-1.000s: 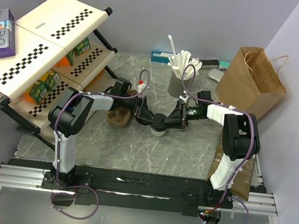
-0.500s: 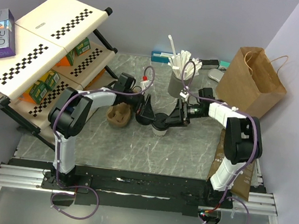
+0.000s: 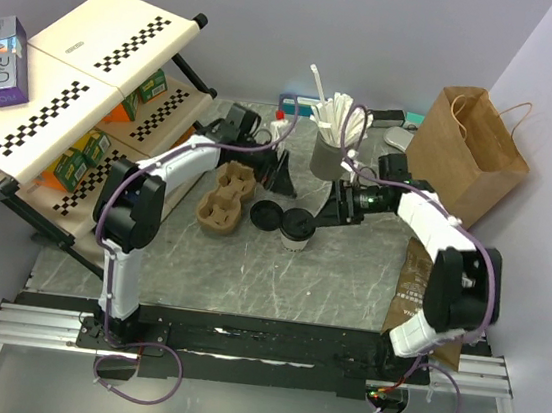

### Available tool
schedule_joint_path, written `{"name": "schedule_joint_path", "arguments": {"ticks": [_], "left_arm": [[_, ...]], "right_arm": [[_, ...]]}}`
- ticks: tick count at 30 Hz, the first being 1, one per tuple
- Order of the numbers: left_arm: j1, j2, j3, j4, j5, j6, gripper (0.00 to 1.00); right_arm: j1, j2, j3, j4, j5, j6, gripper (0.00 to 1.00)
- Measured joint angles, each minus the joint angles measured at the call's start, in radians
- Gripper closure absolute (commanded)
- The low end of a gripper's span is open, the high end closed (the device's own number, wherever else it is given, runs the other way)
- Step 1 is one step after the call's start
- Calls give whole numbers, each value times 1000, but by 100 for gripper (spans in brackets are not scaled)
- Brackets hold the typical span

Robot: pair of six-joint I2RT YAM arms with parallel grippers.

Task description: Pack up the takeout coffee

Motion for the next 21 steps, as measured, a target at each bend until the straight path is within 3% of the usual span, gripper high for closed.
{"name": "schedule_joint_path", "arguments": {"ticks": [4,9,21], "left_arm": [[0,-2,106,-51,-28,55,1],[0,-27,114,-89,-127,93,1],[36,-115,146,-386,-597,229,4]], "right_arm": [[0,-145,24,-68,74,-57,14],[0,-270,91,-132,131,-114,17],[0,-317,373,-364,402,-252,23]]}}
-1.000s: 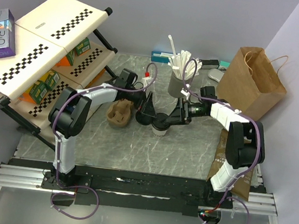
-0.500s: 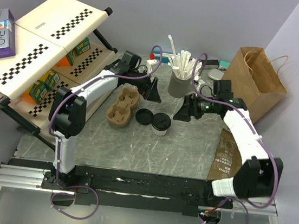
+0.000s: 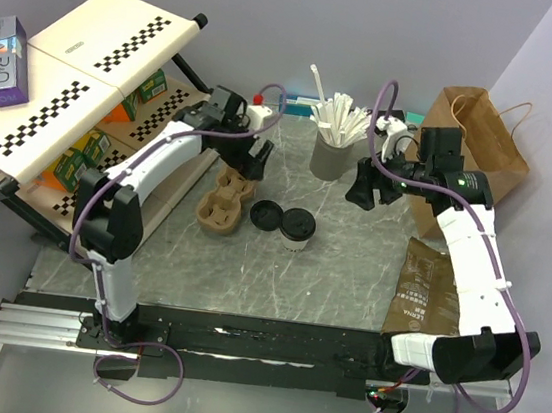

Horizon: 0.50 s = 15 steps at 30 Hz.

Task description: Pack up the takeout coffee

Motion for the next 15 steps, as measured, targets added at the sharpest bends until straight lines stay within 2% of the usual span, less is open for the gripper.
{"name": "schedule_joint_path", "arguments": {"ticks": [6,7,15], "left_arm": [[33,-50,-5,-55,-185,-114,13],[36,-47,-9,-64,-209,-127,17],[36,28,-18,-122,-303,-155,32]], "right_arm": [[0,-14,-37,23,50,54,24],[0,-11,-39,22,50,63,24],[0,-9,-39,71,34,121,25]]}}
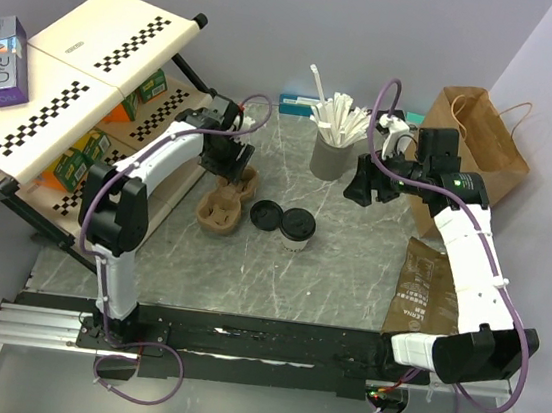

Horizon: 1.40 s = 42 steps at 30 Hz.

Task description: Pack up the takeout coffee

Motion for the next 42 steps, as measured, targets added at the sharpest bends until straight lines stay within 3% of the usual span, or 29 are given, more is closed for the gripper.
{"name": "schedule_joint_path", "arguments": {"ticks": [14,22,42], "left_arm": [[-13,74,20,-14,-1,8,45],[-61,83,1,-9,-28,10,37],[-76,47,-61,11,-96,-28,38]], "right_arm": [[0,-1,-20,21,1,18,25],[0,6,-20,27,-2,23,25],[0,19,-20,28,-6,26,25]]}}
